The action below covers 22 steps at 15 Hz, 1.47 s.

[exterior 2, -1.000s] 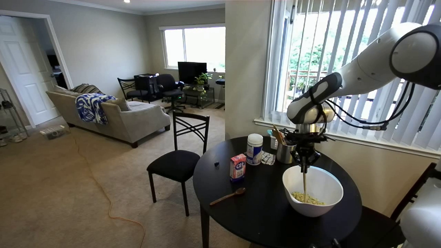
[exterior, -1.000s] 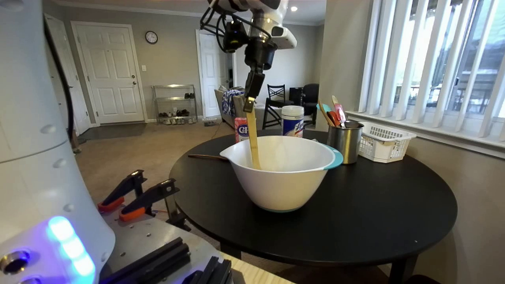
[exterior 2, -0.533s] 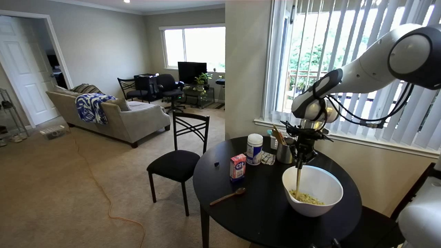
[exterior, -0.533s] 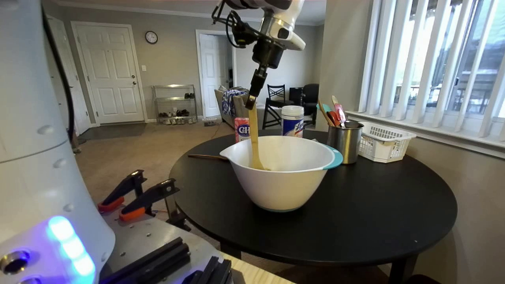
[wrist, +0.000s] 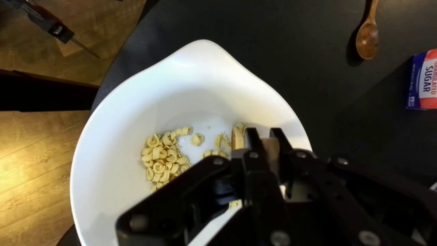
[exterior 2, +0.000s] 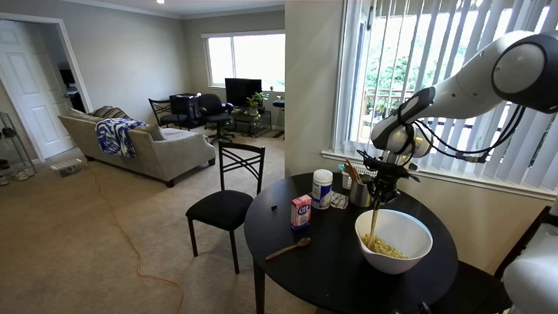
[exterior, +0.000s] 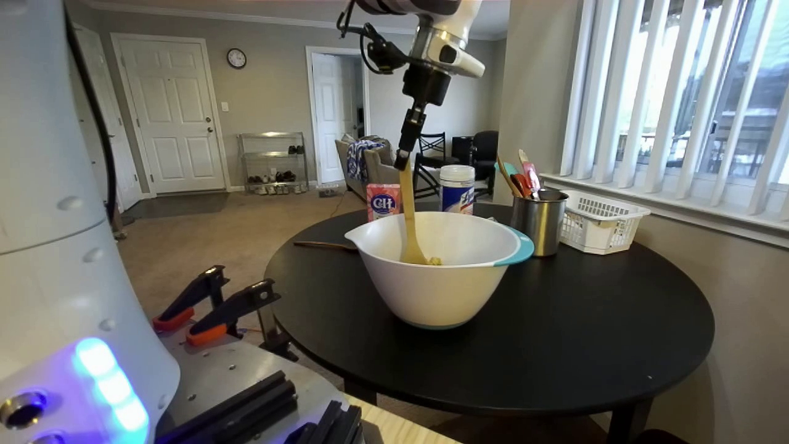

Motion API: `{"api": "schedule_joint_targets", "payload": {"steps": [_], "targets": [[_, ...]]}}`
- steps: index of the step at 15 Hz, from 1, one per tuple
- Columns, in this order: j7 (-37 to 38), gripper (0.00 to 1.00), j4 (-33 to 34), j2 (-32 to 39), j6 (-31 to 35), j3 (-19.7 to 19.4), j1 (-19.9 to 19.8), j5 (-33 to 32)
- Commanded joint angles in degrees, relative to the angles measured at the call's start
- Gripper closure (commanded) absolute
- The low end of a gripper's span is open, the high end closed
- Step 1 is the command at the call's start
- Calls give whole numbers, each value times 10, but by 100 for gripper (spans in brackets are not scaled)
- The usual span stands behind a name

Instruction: Use the wooden fork to stir in the bowl

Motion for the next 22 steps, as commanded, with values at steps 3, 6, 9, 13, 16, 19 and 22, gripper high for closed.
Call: {"api": "schedule_joint_targets", "payload": {"steps": [3, 6, 9, 13, 16, 19, 22], "targets": [[-8, 97, -35, -6, 82, -1, 5, -23], [5, 97, -45, -11, 104, -5, 8, -54], [38, 97, -53, -19, 116, -13, 13, -123], [78, 97, -65, -27, 116, -23, 17, -216], [121, 97, -51, -25, 35, -27, 24, -300], [122, 97, -42, -25, -43, -16, 31, -332], [72, 97, -41, -28, -74, -5, 32, -329]]}}
